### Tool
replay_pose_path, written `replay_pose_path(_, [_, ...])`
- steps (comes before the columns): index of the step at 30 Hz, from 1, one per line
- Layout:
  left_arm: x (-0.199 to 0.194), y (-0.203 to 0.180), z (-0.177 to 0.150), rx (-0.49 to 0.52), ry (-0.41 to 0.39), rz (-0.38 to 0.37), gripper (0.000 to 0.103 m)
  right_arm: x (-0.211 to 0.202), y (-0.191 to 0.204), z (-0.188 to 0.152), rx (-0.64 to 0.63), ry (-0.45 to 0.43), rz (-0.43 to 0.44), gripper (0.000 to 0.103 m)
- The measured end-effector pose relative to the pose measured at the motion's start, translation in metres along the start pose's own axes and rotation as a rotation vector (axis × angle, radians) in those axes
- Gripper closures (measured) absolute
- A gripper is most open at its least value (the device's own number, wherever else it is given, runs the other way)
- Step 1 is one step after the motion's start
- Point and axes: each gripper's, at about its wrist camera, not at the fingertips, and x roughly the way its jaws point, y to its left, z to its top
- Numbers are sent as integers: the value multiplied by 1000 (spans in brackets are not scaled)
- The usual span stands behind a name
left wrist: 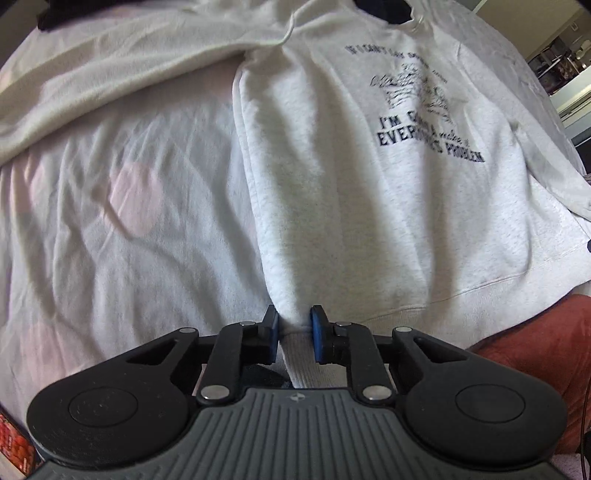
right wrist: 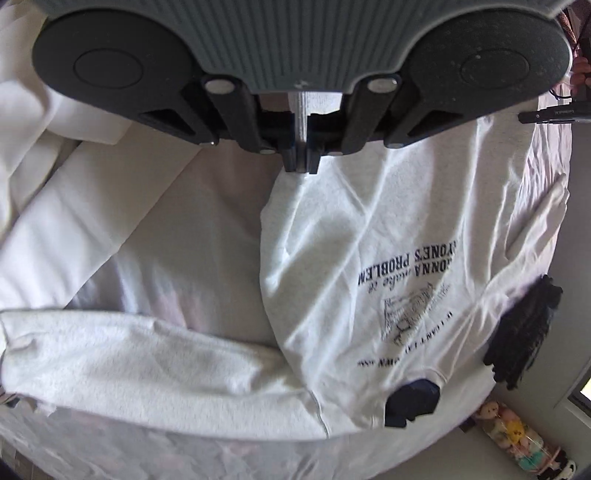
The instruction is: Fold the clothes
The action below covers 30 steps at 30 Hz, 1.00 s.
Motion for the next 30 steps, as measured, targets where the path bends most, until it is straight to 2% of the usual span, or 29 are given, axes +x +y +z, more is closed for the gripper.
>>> replay_pose_path(4, [-28,-19,6,74,-40,58,83,-39,3,4,-85,-38,-38,99])
replay_pose_path(6, [-22,-27,7,100,-21,89,83,-39,4,3,-126,-26,-76,99])
replay_pose_path(9, [-7,-35,7,127,18,136,83,-25,-2,-2,-152,9,-100,99])
replay_pose_path(12, [11,-30,1,115,70,150,83,4,-4,-9,-172,60,-119,99])
replay_pose_path(15, [27,-27,-3,109,106,167,82,26,3,-13,-220,98,-175,99])
replay_pose_path(18, [34,-19,-2,63,131,151,80,32,7,-11,-228,111,-190,98])
replay_pose_path(21, [31,-8,3,19,141,117,78,24,7,-9,-221,81,-177,92])
replay_pose_path(23, [20,0,7,-2,117,82,76,14,10,-8,-259,27,-196,87])
replay_pose_path(26, [-7,18,19,-36,43,62,72,6,22,-3,-307,-66,-224,82])
replay_pose_path(30, [-48,54,40,-106,-72,63,61,1,41,7,-298,-230,-143,80])
